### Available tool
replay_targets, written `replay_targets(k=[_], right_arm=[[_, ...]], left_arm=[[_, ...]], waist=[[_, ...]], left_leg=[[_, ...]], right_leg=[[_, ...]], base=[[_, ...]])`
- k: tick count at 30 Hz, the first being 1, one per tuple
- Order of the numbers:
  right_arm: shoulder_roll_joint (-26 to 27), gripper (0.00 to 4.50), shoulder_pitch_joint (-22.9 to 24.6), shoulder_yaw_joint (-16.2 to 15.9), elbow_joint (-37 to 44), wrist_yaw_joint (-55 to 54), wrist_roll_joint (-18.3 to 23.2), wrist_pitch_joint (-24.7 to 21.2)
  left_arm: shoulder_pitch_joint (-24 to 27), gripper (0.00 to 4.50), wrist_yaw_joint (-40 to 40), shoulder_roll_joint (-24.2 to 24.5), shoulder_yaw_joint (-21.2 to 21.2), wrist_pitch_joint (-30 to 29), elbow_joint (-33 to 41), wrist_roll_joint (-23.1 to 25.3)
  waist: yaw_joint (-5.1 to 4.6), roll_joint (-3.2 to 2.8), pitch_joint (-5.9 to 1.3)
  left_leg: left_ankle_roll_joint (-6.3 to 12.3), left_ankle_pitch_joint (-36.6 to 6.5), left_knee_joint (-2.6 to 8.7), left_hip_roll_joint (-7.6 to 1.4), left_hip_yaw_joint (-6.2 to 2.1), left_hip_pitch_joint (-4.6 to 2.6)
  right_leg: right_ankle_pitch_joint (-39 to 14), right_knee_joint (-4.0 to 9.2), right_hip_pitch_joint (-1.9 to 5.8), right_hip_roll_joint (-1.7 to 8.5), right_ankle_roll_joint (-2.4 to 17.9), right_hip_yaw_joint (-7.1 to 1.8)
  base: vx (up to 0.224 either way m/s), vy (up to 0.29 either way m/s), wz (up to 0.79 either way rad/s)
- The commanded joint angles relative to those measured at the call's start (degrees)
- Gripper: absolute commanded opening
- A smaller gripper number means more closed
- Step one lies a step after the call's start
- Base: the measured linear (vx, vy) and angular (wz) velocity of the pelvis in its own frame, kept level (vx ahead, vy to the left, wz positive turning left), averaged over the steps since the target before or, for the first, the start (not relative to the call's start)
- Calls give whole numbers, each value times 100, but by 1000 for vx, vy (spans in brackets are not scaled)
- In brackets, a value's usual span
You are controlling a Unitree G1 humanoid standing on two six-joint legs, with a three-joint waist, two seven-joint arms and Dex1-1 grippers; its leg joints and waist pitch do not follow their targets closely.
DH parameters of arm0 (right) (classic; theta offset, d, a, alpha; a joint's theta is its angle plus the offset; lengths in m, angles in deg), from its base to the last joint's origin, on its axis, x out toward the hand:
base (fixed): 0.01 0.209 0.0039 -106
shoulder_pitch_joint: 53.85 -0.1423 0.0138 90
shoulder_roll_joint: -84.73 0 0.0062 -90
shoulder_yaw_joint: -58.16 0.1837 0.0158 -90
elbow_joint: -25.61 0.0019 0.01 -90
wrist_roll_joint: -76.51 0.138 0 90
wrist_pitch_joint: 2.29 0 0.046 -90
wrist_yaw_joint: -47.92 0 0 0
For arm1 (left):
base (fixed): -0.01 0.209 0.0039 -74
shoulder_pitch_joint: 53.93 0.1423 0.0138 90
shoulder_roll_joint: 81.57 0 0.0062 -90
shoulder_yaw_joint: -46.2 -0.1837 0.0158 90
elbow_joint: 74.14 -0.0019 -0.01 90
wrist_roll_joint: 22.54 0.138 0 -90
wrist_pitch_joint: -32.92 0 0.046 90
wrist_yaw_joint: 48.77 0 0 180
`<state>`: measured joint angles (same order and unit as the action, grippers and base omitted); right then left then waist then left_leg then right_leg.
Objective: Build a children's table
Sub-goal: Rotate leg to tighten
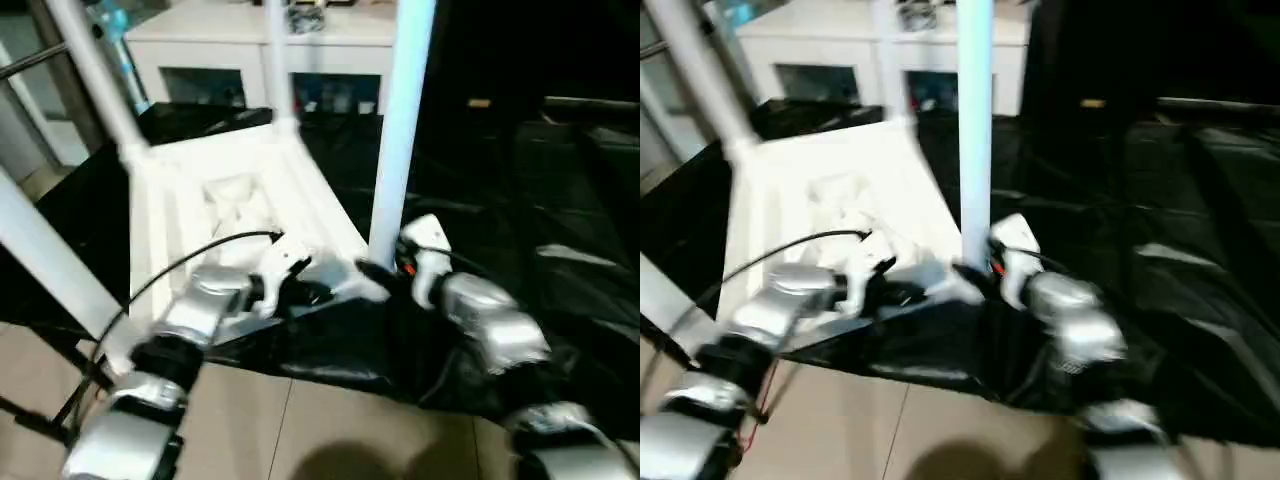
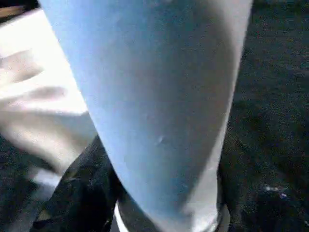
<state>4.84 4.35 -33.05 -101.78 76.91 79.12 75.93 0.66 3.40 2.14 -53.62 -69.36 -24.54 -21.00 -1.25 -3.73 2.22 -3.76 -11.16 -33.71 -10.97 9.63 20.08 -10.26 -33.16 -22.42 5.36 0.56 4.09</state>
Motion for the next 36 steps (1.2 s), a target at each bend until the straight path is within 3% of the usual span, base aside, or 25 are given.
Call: replay_targets(k=[1, 4, 5, 7, 11, 14, 17, 20, 21, 23, 25, 26, 27, 29, 30, 32, 34, 36], right_arm=[[544, 248, 206, -597, -585, -19, -220, -288], [667, 248, 102, -532, -637, 65, -108, -135], [703, 304, 68, -508, -653, 113, -76, -27], [718, 318, 35, -404, -605, 281, 80, -10], [544, 364, 30, -458, -503, 715, 108, 0], [314, 377, 51, -614, -376, 1118, 96, 8], [-28, 377, 132, -770, -164, 1802, 131, 87], [-501, 377, 249, -942, 156, 2713, 230, 124], [-755, 377, 302, -1014, 314, 3163, 269, 130], [-755, 377, 302, -1014, 314, 3163, 269, 130], [-1093, 377, 358, -1103, 482, 3741, 277, 120], [-1333, 377, 387, -1177, 575, 4123, 262, 123], [-1498, 377, 400, -1223, 623, 4384, 231, 131], [-1655, 377, 386, -1262, 645, 4613, 204, 140], [-1739, 353, 351, -1282, 646, 4713, 205, 160], [-1773, 345, 301, -1283, 647, 4801, 258, 150], [-1772, 341, 260, -1287, 650, 4827, 278, 126], [-1753, 309, 221, -1297, 645, 4841, 284, 111]], left_arm=[[-219, 0, -404, -448, -53, 96, 100, -114], [-225, 0, -422, -522, -86, 99, 154, -137], [-225, 0, -436, -543, -97, 100, 178, -135], [-205, 0, -326, -519, -133, 103, 241, -148], [-112, 0, 39, -369, -163, 182, 366, -171], [-58, 0, 360, -241, -198, 192, 437, -230], [-23, 0, 710, -80, -259, 208, 508, -284], [3, 0, 1141, 130, -320, 258, 559, -340], [-5, 0, 1340, 252, -348, 315, 534, -326], [-5, 0, 1340, 252, -348, 315, 534, -326], [-30, 0, 1617, 417, -368, 341, 488, -309], [-48, 0, 1822, 540, -389, 343, 466, -299], [-60, 0, 1980, 632, -404, 350, 457, -290], [-69, 0, 2165, 740, -431, 335, 470, -295], [-64, 0, 2334, 828, -471, 288, 512, -330], [-72, 0, 2389, 882, -491, 265, 516, -338], [-75, 0, 2435, 918, -513, 269, 519, -324], [-78, 0, 2470, 943, -528, 279, 519, -303]], waist=[[-83, 61, -178], [-124, 28, -179], [-126, 5, -175], [-142, -17, -200], [-155, 11, -237], [-133, 27, -278], [-82, 13, -304], [53, 15, -326], [91, 18, -360], [212, -1, -395], [297, 43, -424], [324, 47, -413], [391, 33, -411], [426, 20, -380], [445, 22, -371], [432, 17, -344], [424, 21, -342], [420, 22, -347]], left_leg=[[18, -2727, 449, -57, -130, -51], [77, -3033, 488, -89, -158, -99], [82, -3082, 503, -98, -169, -97], [78, -3091, 555, -133, -192, -53], [126, -2793, 567, -150, -154, 10], [313, -2183, 541, -152, -107, 79], [454, -1738, 488, -165, -57, 57], [675, -1277, 432, -198, -13, 69], [750, -921, 395, -198, 8, 95], [918, -405, 330, -211, 37, 85], [998, -178, 271, -184, 42, 102], [1035, -148, 274, -182, 41, 117], [1049, -249, 277, -190, 44, 78], [959, -484, 301, -212, 53, 79], [841, -633, 325, -227, 44, 66], [608, -953, 364, -233, 37, 47], [498, -1082, 370, -229, 41, 31], [467, -1037, 373, -225, 35, 47]], right_leg=[[-4083, 710, 103, 251, 251, -8], [-3893, 761, 94, 255, 264, 44], [-3802, 759, 104, 259, 294, 55], [-3319, 710, 166, 287, 453, 46], [-2493, 607, 199, 303, 861, -37], [-1887, 538, 271, 327, 1096, -78], [-1602, 506, 259, 329, 1277, -95], [-1093, 411, 282, 308, 1442, -101], [-677, 341, 312, 300, 1514, -96], [59, 248, 310, 294, 1676, -95], [433, 175, 325, 287, 1720, -110], [457, 173, 326, 290, 1715, -107], [302, 192, 308, 279, 1697, -88], [-125, 222, 298, 281, 1649, -93], [-369, 241, 293, 286, 1610, -95], [-798, 277, 279, 274, 1532, -105], [-929, 290, 268, 267, 1495, -115], [-932, 287, 284, 269, 1469, -114]], base=[[0, 0, 0], [0, 0, 0], [0, 0, 0], [0, 0, 0], [0, 0, 0], [0, 0, 0], [18, -11, 3], [64, -39, 8], [65, -40, -1], [59, -40, 0], [55, -33, 0], [0, 0, 0], [0, 0, 0], [0, 0, 0], [0, 0, 0], [0, 0, 0], [0, 0, 0], [0, 0, 0]])
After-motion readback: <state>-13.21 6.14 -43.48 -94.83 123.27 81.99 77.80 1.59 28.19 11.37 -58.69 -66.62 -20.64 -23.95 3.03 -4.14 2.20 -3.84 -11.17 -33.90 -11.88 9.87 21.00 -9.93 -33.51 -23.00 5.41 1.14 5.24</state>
